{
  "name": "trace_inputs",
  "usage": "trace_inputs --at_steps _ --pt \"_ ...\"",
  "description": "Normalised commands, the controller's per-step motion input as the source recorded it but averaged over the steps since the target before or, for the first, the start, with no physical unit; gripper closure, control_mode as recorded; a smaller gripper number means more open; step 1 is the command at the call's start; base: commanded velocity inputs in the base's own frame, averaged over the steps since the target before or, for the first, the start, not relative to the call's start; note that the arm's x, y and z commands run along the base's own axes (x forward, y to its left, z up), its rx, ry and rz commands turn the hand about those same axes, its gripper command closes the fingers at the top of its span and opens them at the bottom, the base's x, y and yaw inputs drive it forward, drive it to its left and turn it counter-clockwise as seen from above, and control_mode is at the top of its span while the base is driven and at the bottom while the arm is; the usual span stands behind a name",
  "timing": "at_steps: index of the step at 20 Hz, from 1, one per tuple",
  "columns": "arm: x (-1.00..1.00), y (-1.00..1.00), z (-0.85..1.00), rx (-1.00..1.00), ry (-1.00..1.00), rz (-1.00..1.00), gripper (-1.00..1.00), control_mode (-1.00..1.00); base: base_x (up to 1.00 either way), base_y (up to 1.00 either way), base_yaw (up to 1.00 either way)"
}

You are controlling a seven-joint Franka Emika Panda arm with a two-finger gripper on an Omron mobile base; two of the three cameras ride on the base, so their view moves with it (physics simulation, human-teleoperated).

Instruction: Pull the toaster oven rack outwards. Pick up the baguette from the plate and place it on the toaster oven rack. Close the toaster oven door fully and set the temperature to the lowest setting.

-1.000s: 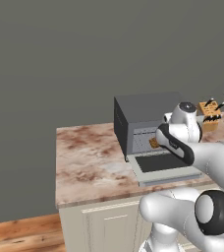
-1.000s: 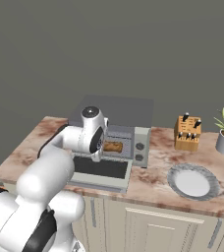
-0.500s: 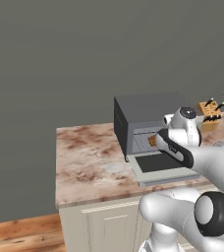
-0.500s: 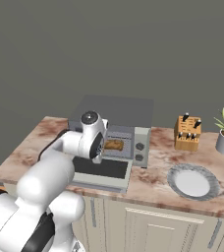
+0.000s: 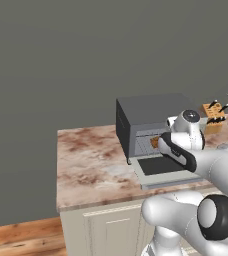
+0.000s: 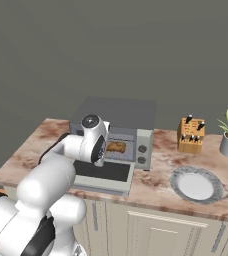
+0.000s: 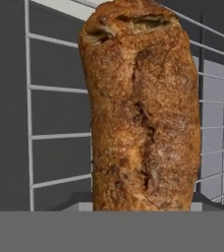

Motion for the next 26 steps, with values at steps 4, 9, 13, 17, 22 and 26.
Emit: trace_inputs --at_steps 4,9,13,17,22,26 --pt "0.00 0.00 -0.08 0.00 0.01 0.00 -1.00 -1.00 0.00 0.00 0.00" --pt "0.00 -0.01 -0.01 0.00 0.00 0.02 -1.00 -1.00 0.00 0.00 0.00" --pt "-0.11 -0.02 0.00 0.00 0.00 0.05 -1.00 -1.00 0.00 0.00 0.00" --pt "-0.21 0.00 0.00 0.00 -0.02 0.04 -1.00 -1.00 0.00 0.00 0.00" --pt "-0.32 0.00 0.00 0.00 -0.01 0.03 -1.00 -1.00 0.00 0.00 0.00" --pt "-0.29 0.00 0.00 0.00 0.00 0.04 -1.00 -1.00 0.00 0.00 0.00"
